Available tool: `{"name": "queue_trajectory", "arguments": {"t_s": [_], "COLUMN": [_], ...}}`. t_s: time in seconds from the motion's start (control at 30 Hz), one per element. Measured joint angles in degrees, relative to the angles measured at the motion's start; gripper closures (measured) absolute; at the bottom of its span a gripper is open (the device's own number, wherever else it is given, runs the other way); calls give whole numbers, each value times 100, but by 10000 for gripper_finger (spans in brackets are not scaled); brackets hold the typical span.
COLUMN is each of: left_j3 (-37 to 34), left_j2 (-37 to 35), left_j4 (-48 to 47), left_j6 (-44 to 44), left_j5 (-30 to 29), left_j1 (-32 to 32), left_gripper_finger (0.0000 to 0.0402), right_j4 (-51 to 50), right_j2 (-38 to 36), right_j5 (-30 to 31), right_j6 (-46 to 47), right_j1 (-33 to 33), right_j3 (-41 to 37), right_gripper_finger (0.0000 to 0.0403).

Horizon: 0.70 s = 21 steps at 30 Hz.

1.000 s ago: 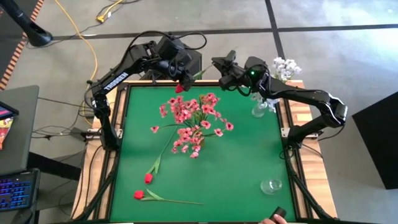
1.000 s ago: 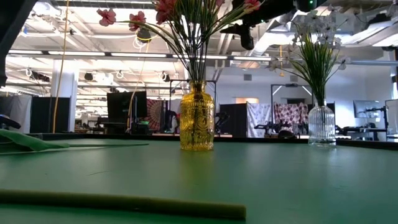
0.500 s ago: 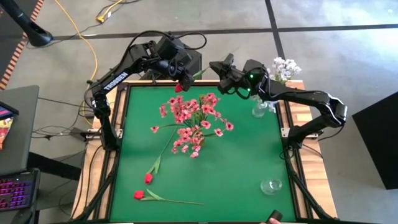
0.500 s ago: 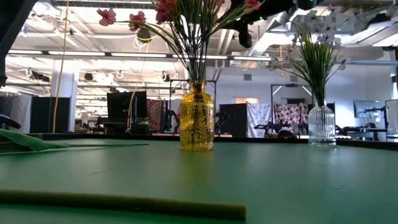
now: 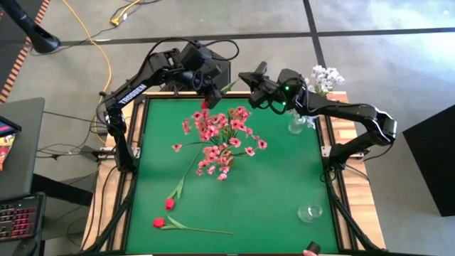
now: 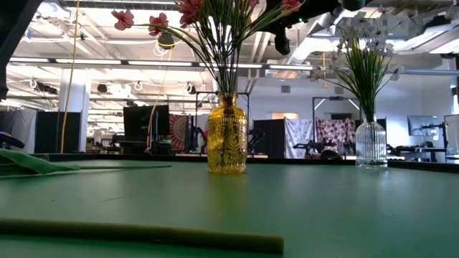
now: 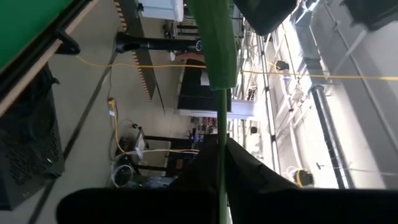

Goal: Sort flowers into vase by color
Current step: Put the red flower into the bottom transparent vase

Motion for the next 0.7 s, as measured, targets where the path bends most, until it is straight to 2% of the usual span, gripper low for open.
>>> {"name": "queue_trajectory", "arguments": {"t_s": [0.27, 0.47, 0.57, 0.7], "left_j3": [0, 2, 3, 9], "left_j2": [-71, -561, -884, -1235], "left_j4": [93, 745, 1060, 1261], "left_j6": [307, 617, 777, 861], "left_j5": [-383, -391, -428, -825], "left_j1": [78, 335, 489, 697], "left_gripper_finger": [262, 211, 199, 197], "right_j4": [-12, -104, -859, -2097], "right_j2": [-2, -45, -98, -114], "right_j5": [93, 89, -141, -631], "right_j6": [189, 526, 1231, 2406], "right_j1": [0, -33, -217, -525], "right_j3": [0, 28, 402, 1191], "right_gripper_finger": [376, 376, 376, 376]}}
